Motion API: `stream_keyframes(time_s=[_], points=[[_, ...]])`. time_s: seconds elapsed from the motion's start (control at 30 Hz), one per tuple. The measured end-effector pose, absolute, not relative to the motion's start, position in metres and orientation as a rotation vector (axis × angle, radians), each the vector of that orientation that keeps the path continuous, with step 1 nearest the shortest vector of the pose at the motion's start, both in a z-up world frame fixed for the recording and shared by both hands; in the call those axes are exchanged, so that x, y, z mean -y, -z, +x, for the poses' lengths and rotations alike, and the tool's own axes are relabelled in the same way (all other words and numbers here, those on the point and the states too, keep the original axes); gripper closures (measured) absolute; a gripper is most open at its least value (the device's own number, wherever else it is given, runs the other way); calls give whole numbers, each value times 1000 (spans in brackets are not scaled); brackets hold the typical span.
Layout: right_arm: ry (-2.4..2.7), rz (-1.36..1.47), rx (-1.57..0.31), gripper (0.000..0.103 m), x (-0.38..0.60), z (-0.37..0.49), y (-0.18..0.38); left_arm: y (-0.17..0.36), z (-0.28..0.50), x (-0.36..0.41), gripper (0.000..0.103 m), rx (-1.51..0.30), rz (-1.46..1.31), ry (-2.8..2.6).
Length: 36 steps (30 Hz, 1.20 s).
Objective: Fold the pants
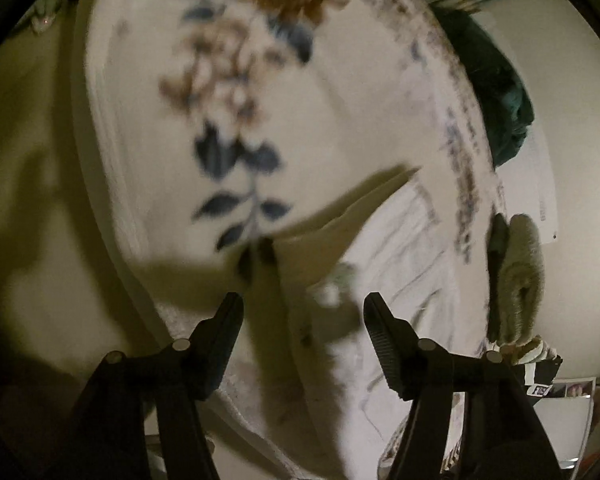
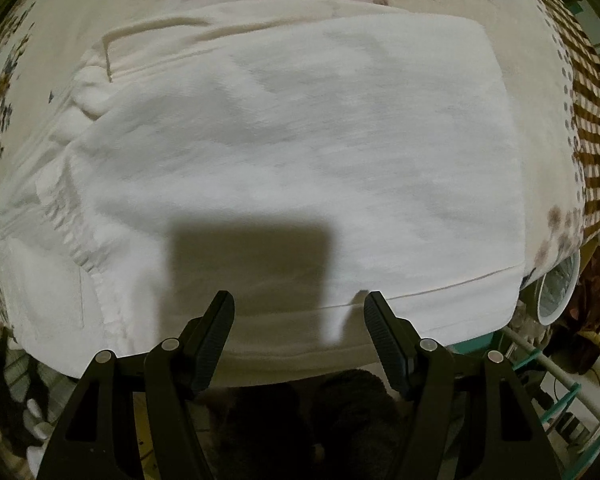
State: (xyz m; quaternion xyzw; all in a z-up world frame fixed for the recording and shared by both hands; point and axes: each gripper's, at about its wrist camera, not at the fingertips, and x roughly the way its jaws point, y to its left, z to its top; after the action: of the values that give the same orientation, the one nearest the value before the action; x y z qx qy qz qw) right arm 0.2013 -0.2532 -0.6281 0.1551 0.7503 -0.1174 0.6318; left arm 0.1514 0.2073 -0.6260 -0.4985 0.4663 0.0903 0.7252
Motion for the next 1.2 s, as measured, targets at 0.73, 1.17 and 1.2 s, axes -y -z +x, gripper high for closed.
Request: stream_keyframes(time_s=[0.73, 1.17, 1.2], points=[[260, 400, -1671, 33, 284, 194, 628, 572, 166, -173, 87, -792, -934, -157], [348, 584, -1538, 33, 406, 141, 574, 403, 160, 42, 90, -775, -667, 345], [361, 590, -1528, 33, 419, 134, 572, 405, 159, 69, 90, -803, -654, 383]])
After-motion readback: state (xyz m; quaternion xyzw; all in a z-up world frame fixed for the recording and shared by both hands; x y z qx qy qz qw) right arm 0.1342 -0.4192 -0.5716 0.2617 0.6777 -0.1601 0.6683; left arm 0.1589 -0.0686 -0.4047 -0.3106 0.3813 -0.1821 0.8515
